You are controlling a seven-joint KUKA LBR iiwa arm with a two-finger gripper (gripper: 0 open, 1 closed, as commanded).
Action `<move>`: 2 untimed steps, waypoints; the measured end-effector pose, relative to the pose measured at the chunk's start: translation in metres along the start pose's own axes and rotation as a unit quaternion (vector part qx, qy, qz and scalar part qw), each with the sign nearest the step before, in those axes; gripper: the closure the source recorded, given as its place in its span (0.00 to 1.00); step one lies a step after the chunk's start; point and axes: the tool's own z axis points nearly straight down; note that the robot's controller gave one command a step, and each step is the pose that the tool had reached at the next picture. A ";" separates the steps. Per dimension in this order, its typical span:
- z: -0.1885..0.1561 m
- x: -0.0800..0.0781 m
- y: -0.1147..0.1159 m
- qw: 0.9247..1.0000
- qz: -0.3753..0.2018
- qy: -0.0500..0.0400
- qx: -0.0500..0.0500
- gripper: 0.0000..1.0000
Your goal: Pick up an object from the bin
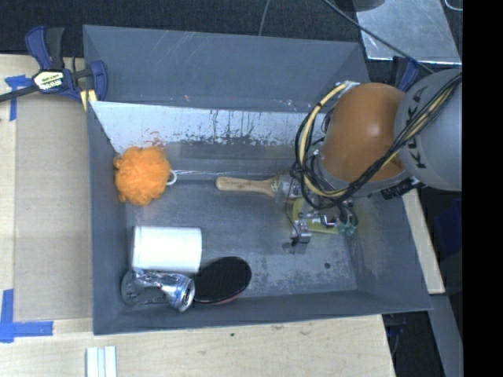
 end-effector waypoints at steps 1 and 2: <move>-0.005 -0.002 0.000 1.000 0.000 -0.004 0.000 1.00; -0.197 -0.001 0.033 0.988 -0.155 -0.010 0.001 1.00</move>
Offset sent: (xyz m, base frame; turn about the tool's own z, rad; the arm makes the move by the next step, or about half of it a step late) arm 0.0000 0.0000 0.0000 0.0000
